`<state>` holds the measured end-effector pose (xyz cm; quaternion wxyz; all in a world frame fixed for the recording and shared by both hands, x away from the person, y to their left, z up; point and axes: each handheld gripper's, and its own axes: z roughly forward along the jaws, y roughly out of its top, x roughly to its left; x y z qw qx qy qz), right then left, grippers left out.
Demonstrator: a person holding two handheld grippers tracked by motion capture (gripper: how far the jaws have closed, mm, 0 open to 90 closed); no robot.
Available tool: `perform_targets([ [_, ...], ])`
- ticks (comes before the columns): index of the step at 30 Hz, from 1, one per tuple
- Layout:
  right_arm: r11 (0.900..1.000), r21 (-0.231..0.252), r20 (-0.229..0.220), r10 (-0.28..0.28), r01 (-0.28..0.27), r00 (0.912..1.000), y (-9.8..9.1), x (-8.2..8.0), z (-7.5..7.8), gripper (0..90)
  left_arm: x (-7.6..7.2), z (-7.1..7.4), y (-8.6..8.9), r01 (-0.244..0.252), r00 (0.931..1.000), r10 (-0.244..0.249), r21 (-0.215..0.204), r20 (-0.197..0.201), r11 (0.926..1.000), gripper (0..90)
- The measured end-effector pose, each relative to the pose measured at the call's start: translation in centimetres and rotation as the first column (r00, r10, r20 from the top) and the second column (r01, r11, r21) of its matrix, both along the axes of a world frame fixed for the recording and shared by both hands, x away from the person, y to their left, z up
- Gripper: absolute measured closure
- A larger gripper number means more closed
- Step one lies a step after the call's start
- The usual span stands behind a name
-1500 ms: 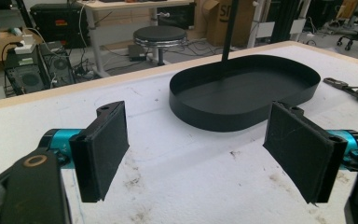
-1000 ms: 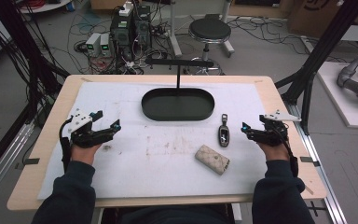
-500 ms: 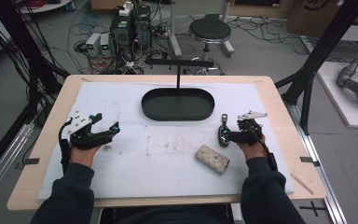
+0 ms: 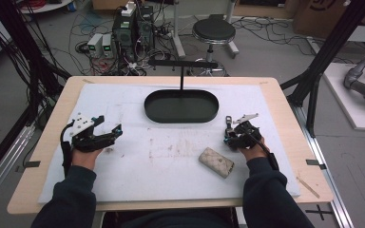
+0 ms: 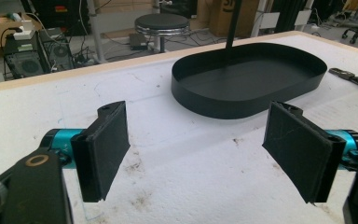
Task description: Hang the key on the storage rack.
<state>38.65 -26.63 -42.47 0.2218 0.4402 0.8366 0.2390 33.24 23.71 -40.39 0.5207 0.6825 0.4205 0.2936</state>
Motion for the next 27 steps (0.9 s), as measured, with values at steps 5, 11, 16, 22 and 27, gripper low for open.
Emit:
perform_targets([
  [5, 0.9993, 0.027, 0.009, -0.028, 0.028, 0.9996, -0.9, 0.3, -0.1, 26.9, 0.1, -0.1, -0.1, 0.003, 1.0, -0.003, 0.001, -0.002, 1.0, 22.1],
  [11, 0.9991, 0.031, -0.027, -0.029, 0.029, 0.9992, -0.4, 1.2, -1.2, 20.8, 0.1, 0.0, 0.0, -0.001, 1.0, 0.001, -0.001, -0.004, 1.0, 22.1],
  [16, 0.9923, 0.113, -0.079, -0.042, 0.051, 0.996, -1.0, 1.3, -1.3, 31.9, 0.1, -0.1, 0.0, 0.002, 1.0, -0.002, 0.004, -0.01, 1.0, 22.2],
  [22, 0.9918, 0.118, -0.091, -0.038, 0.048, 0.9952, -0.6, 1.0, -1.0, 48.8, 0.1, -0.1, 0.0, 0.0, 0.9999, 0.0, 0.003, -0.012, 1.0, 22.4],
  [27, 0.9929, 0.119, -0.079, 0.003, 0.006, 0.9969, -0.8, 1.1, -1.1, 46.4, 0.1, -0.1, 0.0, -0.002, 0.9999, 0.002, 0.004, -0.015, 1.0, 23.3],
])
